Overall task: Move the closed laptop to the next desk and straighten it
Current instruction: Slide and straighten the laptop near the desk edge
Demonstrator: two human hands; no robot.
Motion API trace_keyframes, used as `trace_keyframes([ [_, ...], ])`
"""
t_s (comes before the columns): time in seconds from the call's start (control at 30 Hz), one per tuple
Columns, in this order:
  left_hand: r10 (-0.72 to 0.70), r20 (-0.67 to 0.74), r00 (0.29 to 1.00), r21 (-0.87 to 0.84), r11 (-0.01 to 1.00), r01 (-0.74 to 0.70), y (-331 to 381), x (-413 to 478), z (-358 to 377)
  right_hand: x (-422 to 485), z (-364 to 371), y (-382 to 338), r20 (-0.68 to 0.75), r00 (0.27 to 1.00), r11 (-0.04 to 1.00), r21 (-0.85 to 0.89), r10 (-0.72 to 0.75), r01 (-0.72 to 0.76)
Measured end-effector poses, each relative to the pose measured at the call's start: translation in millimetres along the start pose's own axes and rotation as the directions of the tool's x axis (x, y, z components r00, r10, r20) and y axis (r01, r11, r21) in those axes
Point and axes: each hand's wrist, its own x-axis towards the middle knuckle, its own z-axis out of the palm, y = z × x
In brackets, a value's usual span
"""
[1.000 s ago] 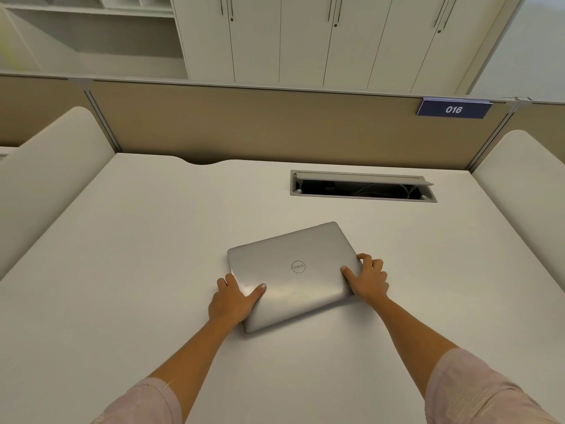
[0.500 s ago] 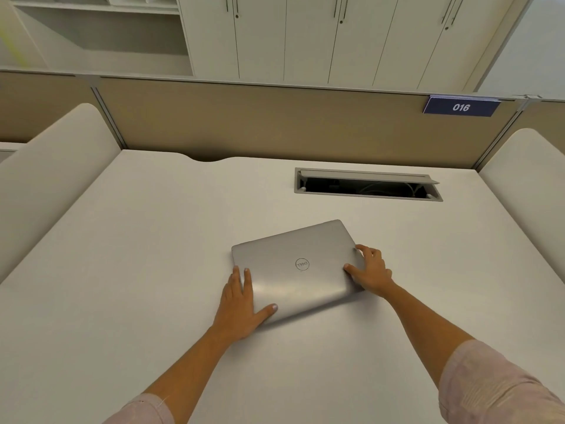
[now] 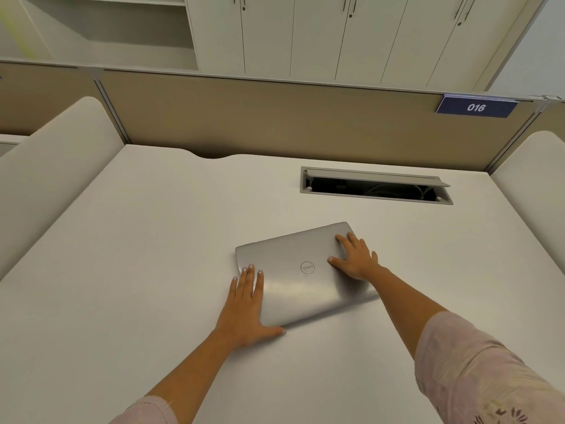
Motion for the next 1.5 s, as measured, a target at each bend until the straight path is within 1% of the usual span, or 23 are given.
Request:
trace_keyframes([
  [0.07,-0.003,-0.019,1.000,-0.048,0.999,0.002,1,-1,0,0,5,5,-0.009,1.000,0.997,0.075,0.005,-0.004],
  [0.17,-0.013,-0.040,0.999,-0.132,0.991,0.008,-1,1,-3,-4,13,10,-0.082,0.996,0.991,0.135,0.026,-0.015],
  [0.3,0.020,-0.016,1.000,-0.128,0.992,-0.021,-9,12,-10,-7,24,11,-0.178,0.981,0.980,0.196,0.079,-0.044],
  [0.5,0.100,0.056,0.993,-0.107,0.990,-0.094,-24,31,-18,-17,35,10,-0.245,0.956,0.964,0.248,0.160,-0.097],
  [0.67,0.176,0.100,0.979,-0.127,0.978,-0.163,-32,44,-23,-34,47,13,-0.304,0.919,0.934,0.327,0.250,-0.145],
  [0.77,0.210,0.129,0.969,-0.145,0.971,-0.191,-34,51,-27,-43,55,18,-0.341,0.895,0.927,0.335,0.286,-0.169],
  [0.83,0.223,0.140,0.965,-0.149,0.968,-0.202,-35,53,-30,-47,59,22,-0.362,0.888,0.934,0.315,0.284,-0.170],
  [0.93,0.225,0.140,0.964,-0.152,0.967,-0.204,-34,52,-30,-54,64,25,-0.395,0.889,0.967,0.195,0.231,-0.164],
  [1.0,0.225,0.110,0.968,-0.167,0.964,-0.206,-34,49,-27,-61,70,28,-0.420,0.892,0.986,0.078,0.169,-0.149],
  [1.03,0.222,0.089,0.971,-0.178,0.963,-0.204,-32,47,-24,-66,72,30,-0.429,0.895,0.992,0.035,0.122,-0.118],
  [1.07,0.214,0.068,0.974,-0.193,0.961,-0.198,-29,44,-21,-71,74,34,-0.434,0.899,0.998,-0.002,0.057,-0.064],
  [1.13,0.191,0.023,0.981,-0.230,0.956,-0.180,-20,38,-11,-82,79,44,-0.413,0.901,0.990,-0.097,-0.136,0.105],
  [1.2,0.161,-0.038,0.986,-0.252,0.953,-0.165,-10,33,-1,-90,83,55,-0.357,0.876,0.942,-0.204,-0.324,0.265],
  [1.23,0.145,-0.068,0.987,-0.262,0.952,-0.158,-7,31,2,-94,85,59,-0.332,0.864,0.920,-0.237,-0.379,0.313],
  [1.33,0.114,-0.113,0.987,-0.292,0.946,-0.142,-4,31,8,-97,85,67,-0.293,0.850,0.888,-0.286,-0.438,0.359],
  [1.5,0.106,-0.127,0.986,-0.306,0.941,-0.141,-4,34,10,-96,81,70,-0.271,0.853,0.880,-0.306,-0.446,0.363],
])
